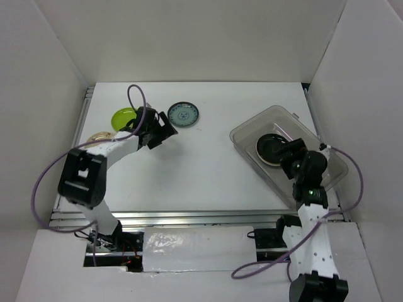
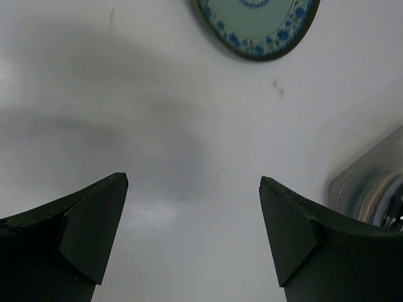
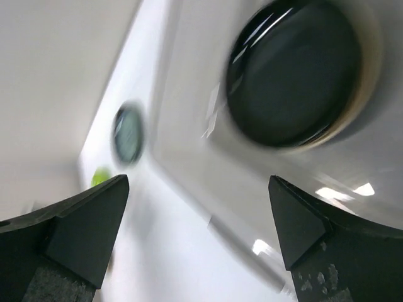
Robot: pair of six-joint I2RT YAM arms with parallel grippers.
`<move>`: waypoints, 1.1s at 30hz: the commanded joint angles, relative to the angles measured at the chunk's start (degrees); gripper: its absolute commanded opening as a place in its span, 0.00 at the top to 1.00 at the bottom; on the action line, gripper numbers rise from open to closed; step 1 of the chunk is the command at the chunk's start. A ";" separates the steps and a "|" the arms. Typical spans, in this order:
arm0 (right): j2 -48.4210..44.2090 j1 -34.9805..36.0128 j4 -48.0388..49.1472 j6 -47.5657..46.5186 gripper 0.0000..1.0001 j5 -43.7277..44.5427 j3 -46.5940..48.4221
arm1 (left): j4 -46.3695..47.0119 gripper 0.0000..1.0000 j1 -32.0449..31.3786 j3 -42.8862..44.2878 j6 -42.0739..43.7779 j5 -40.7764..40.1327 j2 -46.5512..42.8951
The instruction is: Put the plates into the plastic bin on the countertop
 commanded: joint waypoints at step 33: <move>-7.62 10.90 8.54 -7.85 0.00 -32.88 -2.91 | 9.26 1.00 -0.88 10.46 1.24 -8.18 11.15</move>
